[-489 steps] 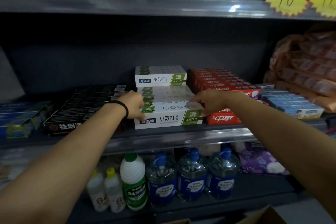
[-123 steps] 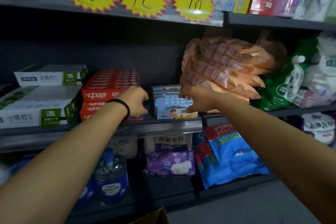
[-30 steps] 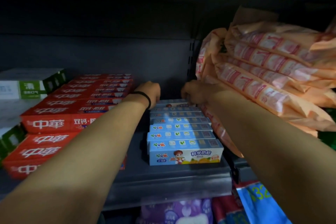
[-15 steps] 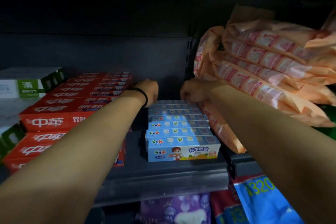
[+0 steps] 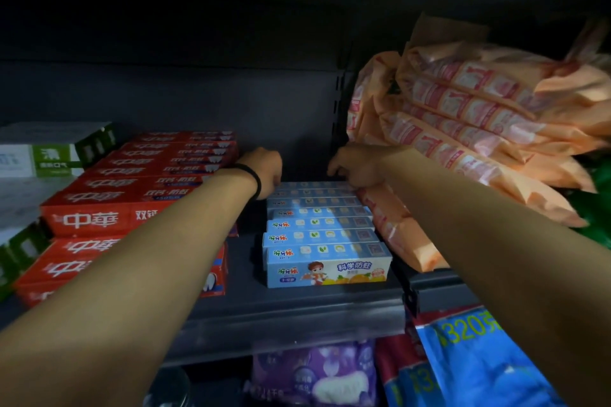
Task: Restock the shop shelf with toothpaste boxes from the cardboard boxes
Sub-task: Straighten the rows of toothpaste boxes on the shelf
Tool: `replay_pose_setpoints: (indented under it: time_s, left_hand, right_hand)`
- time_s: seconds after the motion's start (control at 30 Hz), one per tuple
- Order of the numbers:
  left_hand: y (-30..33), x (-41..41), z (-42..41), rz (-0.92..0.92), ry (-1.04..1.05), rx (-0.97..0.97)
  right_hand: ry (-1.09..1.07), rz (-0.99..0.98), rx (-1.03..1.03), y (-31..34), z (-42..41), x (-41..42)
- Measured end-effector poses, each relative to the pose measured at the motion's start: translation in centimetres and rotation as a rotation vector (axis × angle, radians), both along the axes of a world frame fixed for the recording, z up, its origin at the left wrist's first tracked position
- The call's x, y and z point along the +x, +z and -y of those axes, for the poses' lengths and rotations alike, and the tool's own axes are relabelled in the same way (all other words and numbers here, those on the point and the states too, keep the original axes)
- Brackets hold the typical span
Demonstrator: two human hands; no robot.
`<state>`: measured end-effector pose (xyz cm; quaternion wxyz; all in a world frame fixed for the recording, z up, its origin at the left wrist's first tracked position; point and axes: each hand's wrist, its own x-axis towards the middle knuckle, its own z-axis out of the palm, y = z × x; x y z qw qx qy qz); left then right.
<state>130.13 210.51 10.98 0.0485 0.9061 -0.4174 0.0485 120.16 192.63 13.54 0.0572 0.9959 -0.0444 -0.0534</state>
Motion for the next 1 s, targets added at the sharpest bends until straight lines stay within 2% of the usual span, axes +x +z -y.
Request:
replay_pose_setpoints:
  time_s: [0.17, 0.43, 1.0]
  left_hand:
    - [1.1, -2.0, -1.2, 0.020, -0.029, 0.034]
    - [1.6, -5.3, -3.4, -0.039, -0.015, 0.164]
    - [1.1, -6.5, -3.6, -0.049, -0.001, 0.135]
  right_hand:
    - [0.025, 0.072, -0.064, 1.2, -0.8, -3.0]
    - [0.014, -0.015, -0.057, 0.5, -1.9, -6.7]
    - [0.013, 0.022, 0.021, -0.3, -2.4, -6.9]
